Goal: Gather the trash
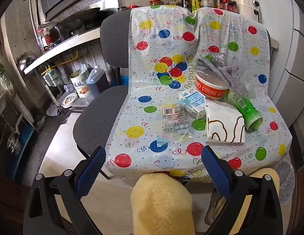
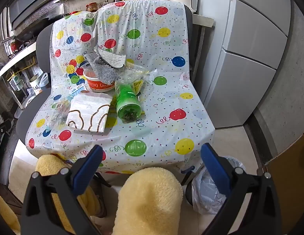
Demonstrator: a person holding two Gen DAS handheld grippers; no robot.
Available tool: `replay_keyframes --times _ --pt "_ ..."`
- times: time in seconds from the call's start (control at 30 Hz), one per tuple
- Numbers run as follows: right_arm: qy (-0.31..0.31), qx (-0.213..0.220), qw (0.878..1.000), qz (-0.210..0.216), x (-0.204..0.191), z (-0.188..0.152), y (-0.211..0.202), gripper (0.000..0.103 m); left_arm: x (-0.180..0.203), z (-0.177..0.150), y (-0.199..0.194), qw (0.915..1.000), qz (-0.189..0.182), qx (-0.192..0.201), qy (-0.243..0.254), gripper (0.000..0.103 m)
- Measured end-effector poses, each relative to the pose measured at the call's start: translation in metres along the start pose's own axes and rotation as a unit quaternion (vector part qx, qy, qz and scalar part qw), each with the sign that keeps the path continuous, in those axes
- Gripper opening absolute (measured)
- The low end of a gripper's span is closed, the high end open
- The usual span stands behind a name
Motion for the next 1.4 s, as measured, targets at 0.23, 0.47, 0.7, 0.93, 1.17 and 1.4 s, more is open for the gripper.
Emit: replay_keyframes --times 0.23,0.47,0.7,0.93,1.17,1.4 --pt "0.0 -0.001 1.0 0.0 0.0001 -0.0003 0.0002 0.097 -0.0007 0.0012 0.0038 1.0 -0.002 -0.002 -0.001 0.096" --pt "0.001 -0.001 1.0 0.0 0.0003 -0.0008 0.0004 0.097 0.0032 -0.0055 0.0038 1.0 -0.003 -0.001 -0.001 0.096" --pt "0.001 -0.001 1.0 0.0 0.0004 -0.0015 0.0008 0.097 0.0028 -0.0053 0.0039 1.0 -0.003 -0.002 -0.001 0.096" --pt "0.001 -0.001 1.0 0.0 0.0005 -0.0016 0.0012 0.097 0.0027 -0.0053 0.004 1.0 -0.004 -0.002 -0.001 0.096" --pt "0.0 -0.001 1.0 0.0 -0.0003 -0.001 0.0008 0.097 0.0025 -0.0048 0.0038 1.0 -0.003 -0.002 -0.001 0.096" --pt "0.0 -0.002 1.0 0.0 -0.0002 -0.0005 0.0009 0.097 0.0023 -0.0046 0.0036 1.0 -0.003 -0.002 -0.001 0.096"
Point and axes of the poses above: each gripper's, at about its wrist camera, not at the fingertips, and y roughly the way its jaws point, x to its right, z to its top, the point moved 9 cm from there along y, roughly the way its jaws point, and after that the axes turned 10 degrees about z, right-handed, at the moved point
